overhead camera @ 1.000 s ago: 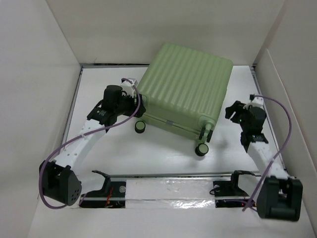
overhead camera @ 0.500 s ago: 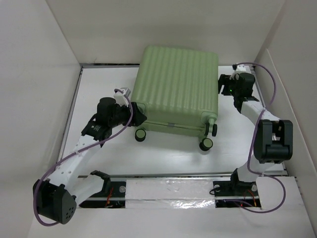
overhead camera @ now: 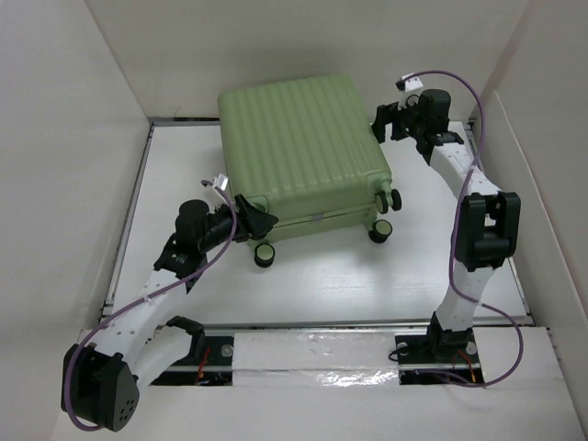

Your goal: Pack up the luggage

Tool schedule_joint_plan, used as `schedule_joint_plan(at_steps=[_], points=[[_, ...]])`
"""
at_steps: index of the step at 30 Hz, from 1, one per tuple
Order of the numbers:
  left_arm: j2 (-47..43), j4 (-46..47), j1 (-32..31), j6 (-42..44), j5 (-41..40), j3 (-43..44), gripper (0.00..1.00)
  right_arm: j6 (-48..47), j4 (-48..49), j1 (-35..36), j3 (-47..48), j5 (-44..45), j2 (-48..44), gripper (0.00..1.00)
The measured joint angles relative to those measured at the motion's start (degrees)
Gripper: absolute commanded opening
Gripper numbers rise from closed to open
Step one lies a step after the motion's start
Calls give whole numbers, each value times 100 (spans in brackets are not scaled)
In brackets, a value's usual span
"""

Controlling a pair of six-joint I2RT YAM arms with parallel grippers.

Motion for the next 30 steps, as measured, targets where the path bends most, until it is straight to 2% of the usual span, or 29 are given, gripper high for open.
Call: schedule_joint_plan(at_steps=[3, 5, 12, 13, 14, 15, 16, 17, 20, 23, 25, 26, 29, 30], points=[[-57, 389, 39, -286, -68, -175, 0, -92, -98, 59, 214, 72, -125, 100], [-74, 466, 39, -396, -87, -201, 0, 39, 98, 131, -70, 243, -531, 100], [-92, 1073, 11, -802, -70, -446, 0, 632, 1137, 404, -1762, -208, -3145, 100], [-90, 1172, 9, -870, -57, -492, 0, 643, 1314, 407, -2092, -197, -3628, 92], [-72, 1318, 2, -946, -46, -540, 0, 638, 1493, 439, -2461, -184, -4116, 54], [-50, 1453, 0, -1045, -31, -584, 0, 614, 1775, 501, -2927, -114, -4623, 27], [-17, 1617, -4, -1137, -15, -632, 0, 638, 2118, 619, -3475, -70, -5134, 5], [26, 1755, -11, -1222, 4, -664, 0, 669, 2328, 820, -4054, -52, -5668, 0], [186, 2188, -13, -1438, 46, -752, 0, 800, 3047, 1744, -5694, 173, -6800, 0], [317, 2514, -15, -1598, 50, -798, 0, 955, 3775, 2761, -7375, 826, -7023, 0], [330, 2627, -17, -1663, 39, -831, 0, 1113, 3963, 3060, -8238, 1279, -6566, 11], [330, 2647, -20, -1687, 35, -835, 0, 1202, 4044, 3062, -8535, 1493, -6234, 24], [328, 2662, -24, -1727, 26, -835, 0, 1421, 4352, 2704, -8887, 1893, -5281, 50], [328, 2667, -24, -1735, 26, -835, 0, 1475, 4583, 2509, -8887, 1976, -5027, 52]])
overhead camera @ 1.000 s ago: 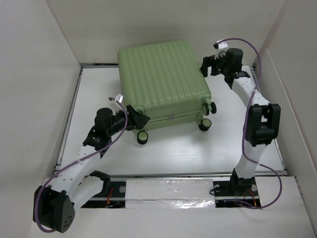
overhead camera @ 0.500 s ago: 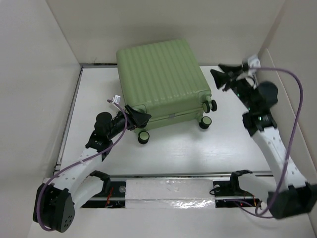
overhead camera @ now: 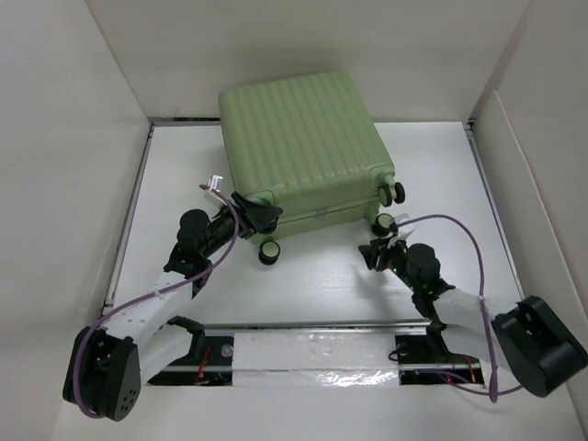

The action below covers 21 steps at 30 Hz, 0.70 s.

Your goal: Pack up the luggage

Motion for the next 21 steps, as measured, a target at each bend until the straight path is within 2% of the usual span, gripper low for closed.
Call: schedule_joint_plan(at_steps=[4, 9, 16, 21], points=[[-9, 7, -2, -4, -9, -11, 0, 87, 1143, -490, 160, 315, 752, 53], [-31, 114, -15, -17, -26, -107, 0, 2, 2430, -675, 492, 378, 1751, 53], [-52, 109, -24, -20, -48, -111, 0, -81, 3182, -951, 811, 177, 3259, 49], [-133, -9, -28, 22, -81, -111, 0, 0, 3523, -1130, 1056, 61, 3711, 49]])
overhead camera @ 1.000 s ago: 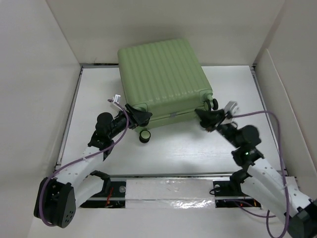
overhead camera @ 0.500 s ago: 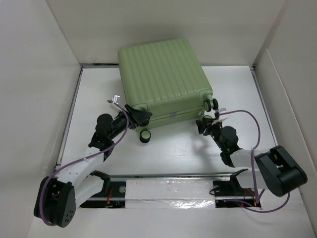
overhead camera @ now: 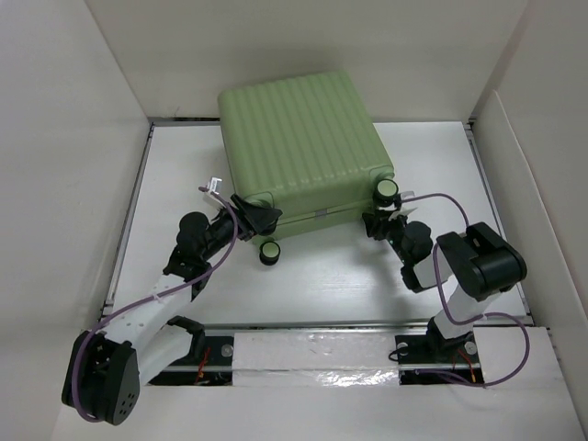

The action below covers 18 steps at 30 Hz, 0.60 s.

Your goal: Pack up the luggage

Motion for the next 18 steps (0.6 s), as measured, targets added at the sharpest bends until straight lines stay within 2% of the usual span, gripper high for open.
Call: schedule_joint_plan(at_steps=[5, 18], points=[[-94, -146, 0, 81, -55, 0, 0, -17, -68, -2, 13, -140, -66, 51], [-131, -227, -9, 186, -85, 0, 0, -225, -485, 85, -70, -369, -1025, 48]])
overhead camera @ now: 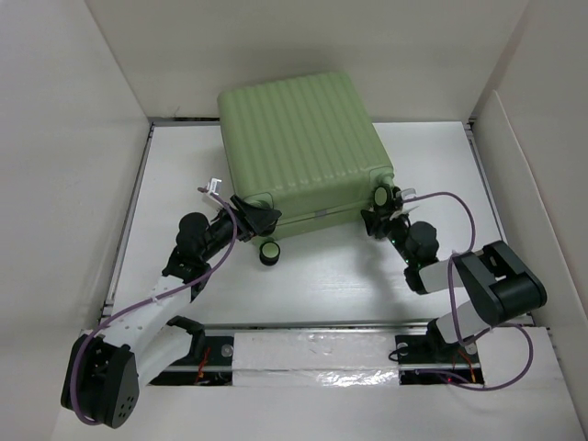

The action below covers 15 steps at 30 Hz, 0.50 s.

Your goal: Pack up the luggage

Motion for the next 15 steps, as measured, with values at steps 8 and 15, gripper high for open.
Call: schedule_joint_plan(at_steps=[8, 15], points=[[-13, -15, -2, 35, -11, 0, 0, -140, -114, 24, 72, 42, 17, 23], [-116, -131, 0, 66, -109, 0, 0, 142, -153, 22, 92, 76, 205, 0]])
